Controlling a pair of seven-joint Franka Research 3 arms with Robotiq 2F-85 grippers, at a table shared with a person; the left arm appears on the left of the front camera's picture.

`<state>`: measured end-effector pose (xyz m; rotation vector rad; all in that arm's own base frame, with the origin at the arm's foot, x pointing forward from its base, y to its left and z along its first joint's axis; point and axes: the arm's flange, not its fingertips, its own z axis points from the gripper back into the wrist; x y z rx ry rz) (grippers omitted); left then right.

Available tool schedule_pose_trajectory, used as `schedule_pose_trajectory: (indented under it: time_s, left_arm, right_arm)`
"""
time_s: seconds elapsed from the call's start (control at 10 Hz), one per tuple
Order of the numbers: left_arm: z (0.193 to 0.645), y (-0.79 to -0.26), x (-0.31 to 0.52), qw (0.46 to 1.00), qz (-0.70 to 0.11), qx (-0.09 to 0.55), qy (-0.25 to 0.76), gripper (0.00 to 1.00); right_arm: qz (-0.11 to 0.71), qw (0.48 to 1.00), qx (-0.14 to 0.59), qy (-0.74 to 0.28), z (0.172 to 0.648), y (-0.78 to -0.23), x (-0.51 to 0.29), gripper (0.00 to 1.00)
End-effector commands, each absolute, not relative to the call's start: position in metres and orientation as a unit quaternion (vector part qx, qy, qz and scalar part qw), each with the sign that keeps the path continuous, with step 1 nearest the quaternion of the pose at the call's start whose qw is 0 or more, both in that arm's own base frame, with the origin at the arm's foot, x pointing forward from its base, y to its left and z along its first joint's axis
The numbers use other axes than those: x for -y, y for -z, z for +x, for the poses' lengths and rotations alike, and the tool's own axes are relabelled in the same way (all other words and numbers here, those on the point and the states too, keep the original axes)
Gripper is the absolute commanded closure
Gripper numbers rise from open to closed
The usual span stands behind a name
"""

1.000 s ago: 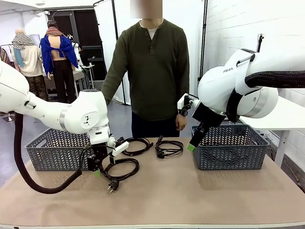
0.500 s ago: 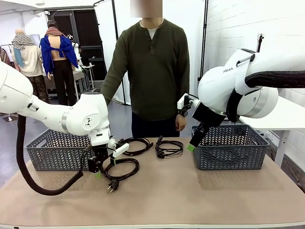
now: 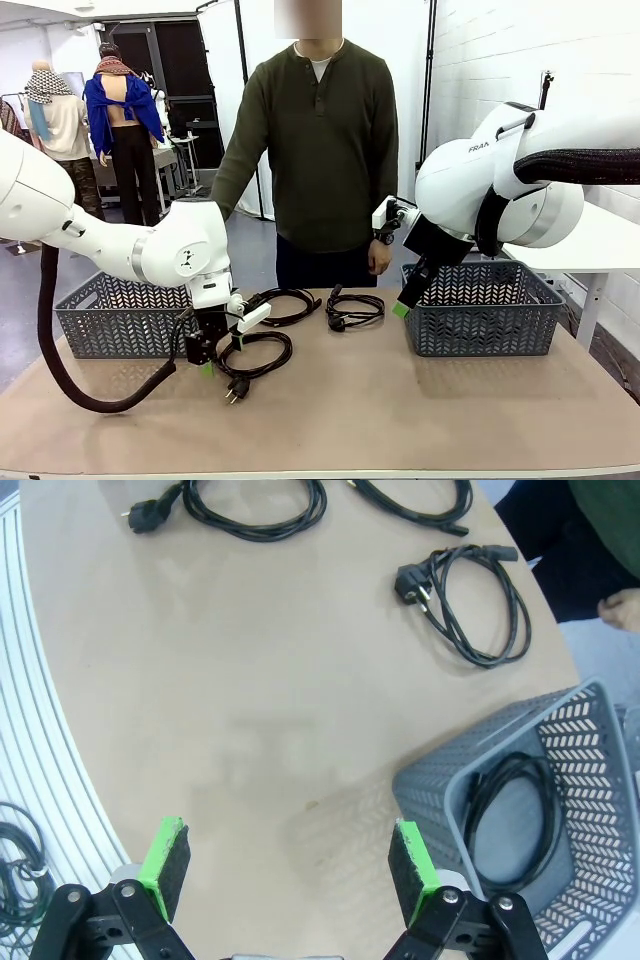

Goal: Organize the cables according to human instructions.
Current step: Pick up a bundle of cables and place it in the basket indicated by the human.

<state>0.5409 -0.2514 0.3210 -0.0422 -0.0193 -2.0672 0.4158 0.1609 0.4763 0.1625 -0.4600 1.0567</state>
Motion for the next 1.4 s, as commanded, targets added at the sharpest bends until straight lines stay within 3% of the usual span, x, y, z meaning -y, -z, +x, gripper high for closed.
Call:
schedule_pose_trajectory:
  time_s: [0.0, 0.7, 0.8, 1.2, 1.3]
  left_arm:
    - [0.547, -0.319, 0.251, 0.504, -0.018, 0.004, 0.864, 0.00]
    - [0.549, -0.307, 0.250, 0.501, -0.024, -0.013, 0.865, 0.00]
    - [0.549, -0.305, 0.249, 0.499, -0.024, -0.016, 0.866, 0.09]
    - [0.549, -0.306, 0.251, 0.499, -0.029, -0.017, 0.866, 0.85]
    - [0.550, -0.305, 0.251, 0.499, -0.028, -0.019, 0.866, 1.00]
  right_arm:
    - [0.075, 0.836, 0.219, -0.497, 0.417, -0.477, -0.161, 0.00]
    - [0.075, 0.836, 0.219, -0.497, 0.417, -0.477, -0.161, 0.00]
    - [0.075, 0.836, 0.219, -0.497, 0.417, -0.477, -0.161, 0.00]
    - [0.075, 0.836, 0.219, -0.497, 0.417, -0.477, -0.161, 0.00]
    - [0.075, 0.836, 0.219, -0.497, 0.417, -0.477, -0.161, 0.00]
